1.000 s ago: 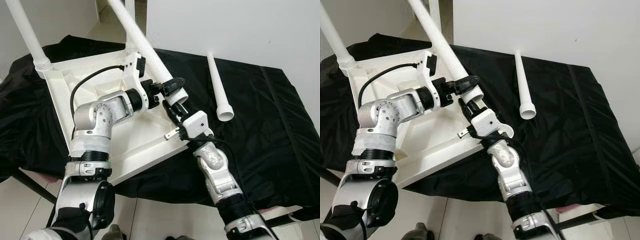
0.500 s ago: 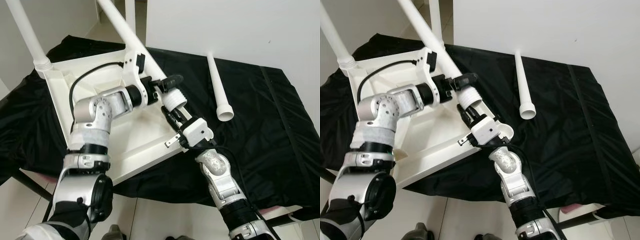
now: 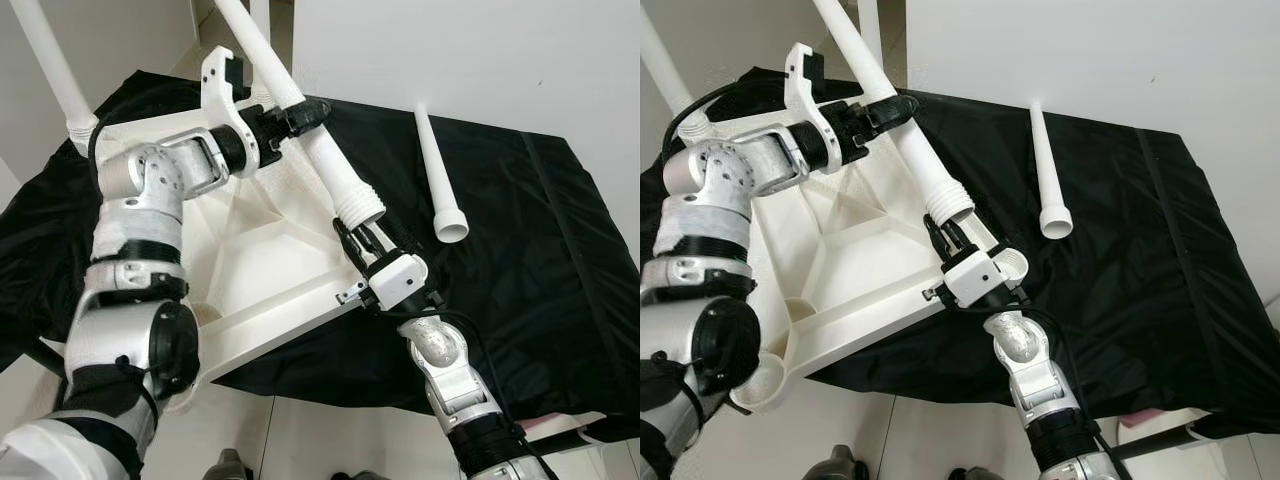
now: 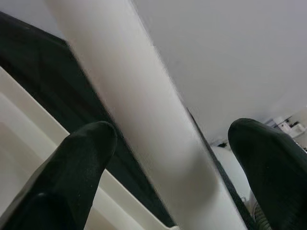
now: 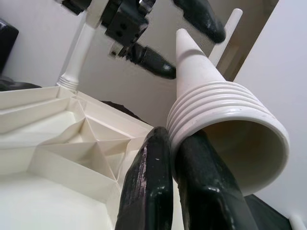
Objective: Building children table
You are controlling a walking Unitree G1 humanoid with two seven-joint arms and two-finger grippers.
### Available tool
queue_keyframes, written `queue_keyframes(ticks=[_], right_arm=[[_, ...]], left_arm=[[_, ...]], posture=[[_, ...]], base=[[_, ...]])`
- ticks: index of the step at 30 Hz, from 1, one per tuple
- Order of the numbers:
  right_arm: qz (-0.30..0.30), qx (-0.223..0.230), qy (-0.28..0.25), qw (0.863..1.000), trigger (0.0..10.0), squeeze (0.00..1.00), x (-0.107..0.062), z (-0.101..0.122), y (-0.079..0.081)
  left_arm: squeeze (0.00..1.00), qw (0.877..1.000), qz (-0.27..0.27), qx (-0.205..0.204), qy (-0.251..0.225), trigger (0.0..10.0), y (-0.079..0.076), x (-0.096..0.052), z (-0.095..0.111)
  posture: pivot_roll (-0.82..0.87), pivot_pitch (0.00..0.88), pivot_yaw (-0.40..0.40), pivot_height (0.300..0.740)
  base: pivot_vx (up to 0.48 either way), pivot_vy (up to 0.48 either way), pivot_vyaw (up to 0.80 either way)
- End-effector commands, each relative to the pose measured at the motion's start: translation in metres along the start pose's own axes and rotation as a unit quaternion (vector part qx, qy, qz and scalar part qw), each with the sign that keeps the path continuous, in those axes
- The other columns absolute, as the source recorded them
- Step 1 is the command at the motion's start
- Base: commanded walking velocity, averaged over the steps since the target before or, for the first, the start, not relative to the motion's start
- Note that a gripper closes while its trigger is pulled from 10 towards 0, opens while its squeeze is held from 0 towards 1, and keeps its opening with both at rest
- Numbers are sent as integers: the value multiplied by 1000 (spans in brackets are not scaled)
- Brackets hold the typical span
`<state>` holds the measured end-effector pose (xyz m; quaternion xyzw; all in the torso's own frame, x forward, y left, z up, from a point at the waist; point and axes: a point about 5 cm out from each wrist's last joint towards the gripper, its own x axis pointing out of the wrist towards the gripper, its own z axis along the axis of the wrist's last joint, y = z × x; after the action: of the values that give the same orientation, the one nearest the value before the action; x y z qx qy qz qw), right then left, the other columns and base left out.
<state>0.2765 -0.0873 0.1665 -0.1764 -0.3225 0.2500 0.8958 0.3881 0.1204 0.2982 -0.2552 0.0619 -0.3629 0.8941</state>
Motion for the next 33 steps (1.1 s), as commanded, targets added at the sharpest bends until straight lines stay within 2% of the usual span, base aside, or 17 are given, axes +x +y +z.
queue_keyframes(ticks=[1,12,17,18,19,20,25,28,33], right_arm=[[-5,-10,-16,1000,10000,0,-1,5,-3],[36,-53,-45,997,10000,0,-1,11,3],[40,-59,-45,996,10000,0,-3,11,5],[41,-62,-43,996,10000,0,-4,10,5],[40,-62,-40,997,10000,0,-4,9,5],[41,-62,-39,996,10000,0,-5,9,6],[44,-68,-40,996,10000,0,-6,8,7],[45,-73,-42,995,10000,0,-7,7,8],[39,-77,-47,995,10000,0,-6,7,7]], left_arm=[[0,1000,-2,-1,4,10000,-2,2,1],[0,1000,3,-9,23,10000,-5,21,2],[0,999,18,-11,24,10000,-1,23,4],[0,999,27,-14,18,9490,1,22,7],[0,999,37,-21,9,5608,3,21,10],[0,998,50,-25,-3,0,6,19,14],[0,997,63,-29,-18,0,10,17,19],[0,994,80,-69,-36,0,16,14,24],[0,991,87,-89,-43,0,19,13,25]], posture=[[128,65,-39,740],[123,69,-31,740],[124,68,-30,740],[124,66,-30,740],[124,67,-29,740],[126,64,-29,740],[127,63,-29,740],[131,56,-28,740],[132,53,-29,740]], base=[[0,0,0],[0,0,0],[0,0,0],[0,0,0],[0,0,0],[0,0,0],[0,0,0],[0,0,0],[0,0,0]])
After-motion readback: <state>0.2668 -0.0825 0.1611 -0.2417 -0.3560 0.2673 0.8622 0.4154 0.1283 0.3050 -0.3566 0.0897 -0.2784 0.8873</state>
